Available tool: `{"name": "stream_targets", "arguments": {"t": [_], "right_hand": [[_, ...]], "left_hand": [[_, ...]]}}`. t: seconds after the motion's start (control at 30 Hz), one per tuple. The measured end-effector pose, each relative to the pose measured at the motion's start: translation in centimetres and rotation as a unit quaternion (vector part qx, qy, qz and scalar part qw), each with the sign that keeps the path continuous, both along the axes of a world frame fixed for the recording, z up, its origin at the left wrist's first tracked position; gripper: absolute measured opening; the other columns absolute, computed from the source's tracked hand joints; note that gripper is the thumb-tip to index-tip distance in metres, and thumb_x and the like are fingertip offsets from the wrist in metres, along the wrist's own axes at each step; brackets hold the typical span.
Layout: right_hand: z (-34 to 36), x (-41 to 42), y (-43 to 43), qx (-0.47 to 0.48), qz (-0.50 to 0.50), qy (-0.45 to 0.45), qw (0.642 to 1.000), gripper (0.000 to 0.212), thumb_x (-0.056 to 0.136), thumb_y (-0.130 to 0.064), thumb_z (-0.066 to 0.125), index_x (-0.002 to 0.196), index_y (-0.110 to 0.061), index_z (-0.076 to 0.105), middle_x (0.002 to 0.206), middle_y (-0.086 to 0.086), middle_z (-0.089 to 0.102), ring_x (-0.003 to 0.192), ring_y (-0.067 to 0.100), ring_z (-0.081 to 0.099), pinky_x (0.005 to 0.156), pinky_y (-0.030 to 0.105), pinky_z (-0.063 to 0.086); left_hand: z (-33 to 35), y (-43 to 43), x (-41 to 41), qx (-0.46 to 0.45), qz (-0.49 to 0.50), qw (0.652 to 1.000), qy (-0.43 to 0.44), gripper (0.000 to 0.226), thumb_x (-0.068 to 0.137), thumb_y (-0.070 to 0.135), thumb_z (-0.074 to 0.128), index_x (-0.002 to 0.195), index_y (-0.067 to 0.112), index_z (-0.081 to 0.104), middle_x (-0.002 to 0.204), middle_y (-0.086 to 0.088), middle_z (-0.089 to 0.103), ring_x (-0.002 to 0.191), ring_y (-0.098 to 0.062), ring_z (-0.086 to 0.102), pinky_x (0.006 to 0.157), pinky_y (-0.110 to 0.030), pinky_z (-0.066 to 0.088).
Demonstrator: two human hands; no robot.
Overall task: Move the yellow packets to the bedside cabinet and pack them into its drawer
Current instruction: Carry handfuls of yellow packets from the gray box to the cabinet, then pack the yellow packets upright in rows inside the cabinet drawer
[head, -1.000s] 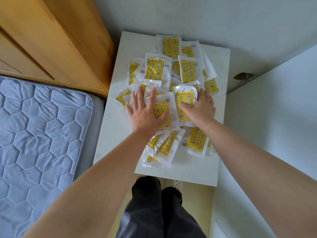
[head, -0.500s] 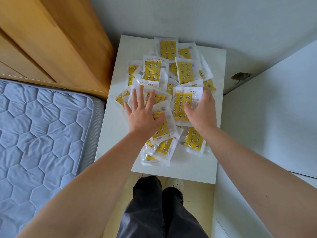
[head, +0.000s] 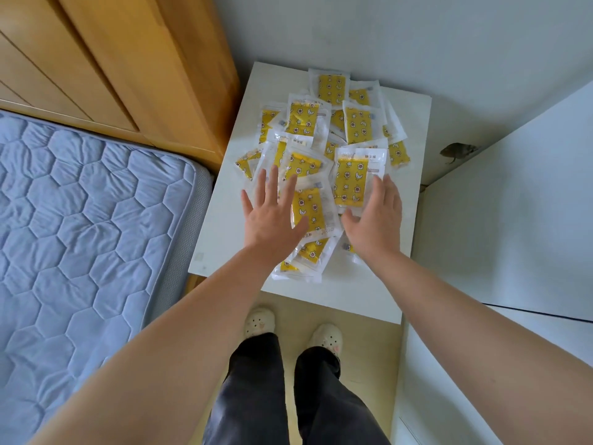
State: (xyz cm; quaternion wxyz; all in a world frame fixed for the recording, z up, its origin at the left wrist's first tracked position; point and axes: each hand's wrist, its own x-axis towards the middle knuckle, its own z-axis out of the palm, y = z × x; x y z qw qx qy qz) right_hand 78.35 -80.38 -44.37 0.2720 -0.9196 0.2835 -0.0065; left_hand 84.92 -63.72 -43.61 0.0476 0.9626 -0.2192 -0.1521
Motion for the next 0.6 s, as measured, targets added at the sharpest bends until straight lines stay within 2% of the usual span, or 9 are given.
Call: {"name": "stream_targets", "arguments": {"t": [0.17,0.4,0.53,0.6], "right_hand": [[0.7,-2.9,3.2,-0.017,0.055,-0.002,0.998,0.069,0.089,-0.028,0.060,0.146,-0.007,0.027,0.156,0.013,0.019,0.145,0.028,0.012,0.119,0.043,0.014],[0.4,-10.0,7.7,-0.054,0.137,-0.005,0.989,0.058,0.085,-0.015,0.060,0.138,-0.002,0.039,0.147,0.015,0.033,0.140,0.032,0.024,0.115,0.044,0.024],[-1.0,-15.0,11.2,-0.089,0.197,-0.008,0.976,0.048,0.079,-0.007,0.063,0.124,0.002,0.052,0.128,0.015,0.050,0.122,0.032,0.045,0.104,0.043,0.038],[-2.2,-16.9,12.6,-0.090,0.213,0.022,0.973,0.044,0.077,-0.005,0.063,0.120,0.001,0.056,0.121,0.013,0.055,0.115,0.032,0.050,0.098,0.042,0.042]], "left_hand": [[0.1,3.6,-3.0,-0.005,-0.012,1.000,0.008,0.074,0.095,0.052,0.038,0.153,0.026,-0.001,0.160,-0.006,-0.013,0.147,-0.026,-0.015,0.116,-0.053,-0.002],[-0.8,10.0,-8.2,-0.011,-0.052,0.998,0.045,0.073,0.098,0.044,0.037,0.153,0.025,-0.006,0.160,-0.005,-0.017,0.146,-0.023,-0.019,0.119,-0.047,-0.004],[-2.2,14.0,-12.9,-0.003,-0.077,0.994,0.071,0.073,0.096,0.032,0.038,0.152,0.024,-0.008,0.159,-0.005,-0.020,0.145,-0.023,-0.021,0.119,-0.045,-0.004],[-2.9,15.2,-14.6,0.010,-0.088,0.993,0.073,0.074,0.094,0.028,0.039,0.153,0.021,-0.004,0.159,-0.006,-0.018,0.146,-0.024,-0.019,0.118,-0.044,-0.003]]}}
